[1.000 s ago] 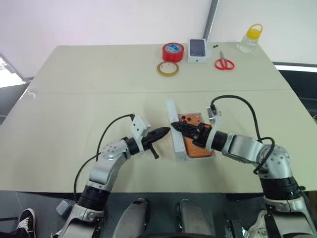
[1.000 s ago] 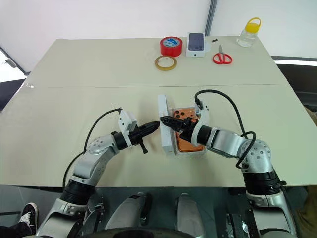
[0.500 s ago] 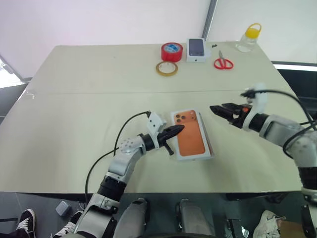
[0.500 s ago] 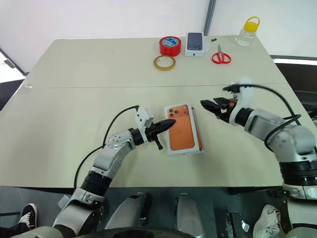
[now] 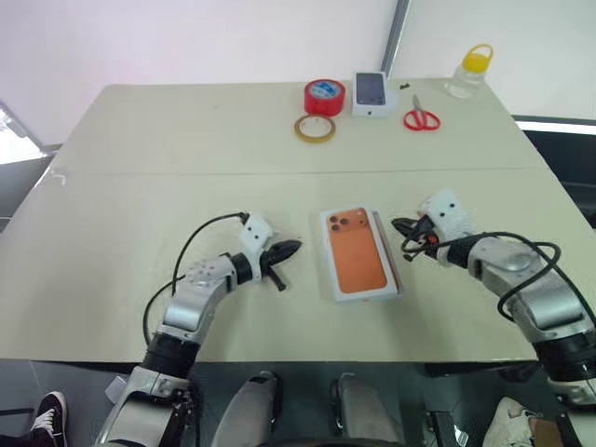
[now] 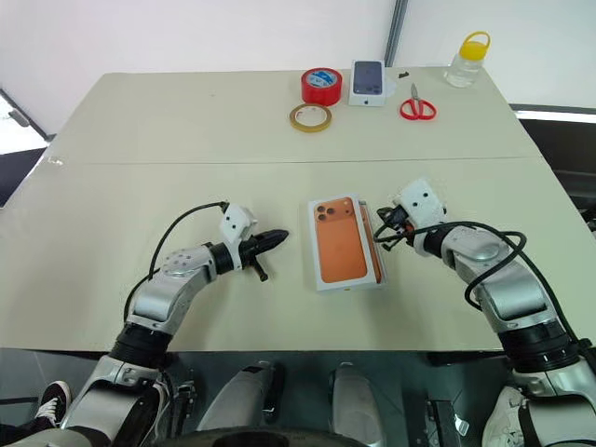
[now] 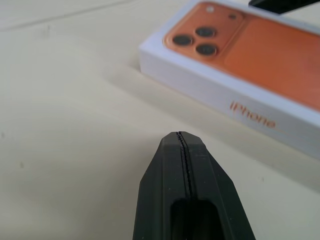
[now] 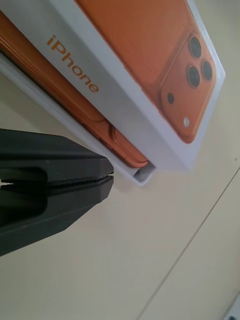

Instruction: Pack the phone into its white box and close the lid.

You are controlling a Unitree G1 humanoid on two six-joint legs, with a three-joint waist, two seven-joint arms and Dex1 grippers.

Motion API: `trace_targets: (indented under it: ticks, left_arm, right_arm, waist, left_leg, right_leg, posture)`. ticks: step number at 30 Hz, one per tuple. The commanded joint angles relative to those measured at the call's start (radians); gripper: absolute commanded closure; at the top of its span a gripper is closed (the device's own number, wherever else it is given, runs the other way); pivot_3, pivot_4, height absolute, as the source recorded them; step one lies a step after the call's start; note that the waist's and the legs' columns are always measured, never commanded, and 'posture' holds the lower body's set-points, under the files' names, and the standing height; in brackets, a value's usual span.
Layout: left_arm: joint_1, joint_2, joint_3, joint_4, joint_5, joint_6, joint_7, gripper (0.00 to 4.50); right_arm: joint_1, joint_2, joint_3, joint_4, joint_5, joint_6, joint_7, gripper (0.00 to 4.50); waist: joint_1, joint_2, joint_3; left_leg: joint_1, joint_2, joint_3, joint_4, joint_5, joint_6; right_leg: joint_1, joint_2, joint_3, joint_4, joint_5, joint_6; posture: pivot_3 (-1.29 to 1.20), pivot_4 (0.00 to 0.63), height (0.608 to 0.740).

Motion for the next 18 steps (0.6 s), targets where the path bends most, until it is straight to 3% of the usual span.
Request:
trace_targets:
  ticks: [1, 7, 18]
  left_arm:
    - [-0.006, -0.008, -0.057, -0.024, 0.034, -0.02, -0.015, 4.5]
    - [-0.02, -0.049, -0.094, 0.011, 0.057, -0.03, -0.011, 4.5]
    - [-0.089, -0.135, -0.127, 0.076, 0.076, -0.006, -0.006, 4.5]
  right_arm:
    - [0.016, -0.017, -0.016, -0.032, -0.077, -0.092, 0.05, 4.46]
    - [0.089, -0.017, -0.033, -0.089, -0.114, -0.14, 0.131, 4.46]
    - [0.113, 0.02, -0.082, -0.125, -0.126, -0.106, 0.153, 4.46]
  waist:
    - [0.004, 0.0, 0.0]
    - [0.018, 0.0, 0.0]
    - [0.018, 0.0, 0.0]
  left_leg:
    - [0.0, 0.0, 0.0, 0.0, 0.0, 0.0]
    - [0.0, 0.001, 0.0, -0.002, 0.0, 0.0]
    - [0.0, 0.0, 0.0, -0.001, 0.0, 0.0]
  right_leg:
    - [0.0, 0.0, 0.0, 0.0, 0.0, 0.0]
    - [-0.001, 0.0, 0.0, 0.0, 0.0, 0.0]
    - [0.0, 0.0, -0.001, -0.001, 0.0, 0.0]
  posture:
    - [0.0, 0.15, 0.74]
    - [0.0, 0.15, 0.74]
    - [0.0, 0.15, 0.74]
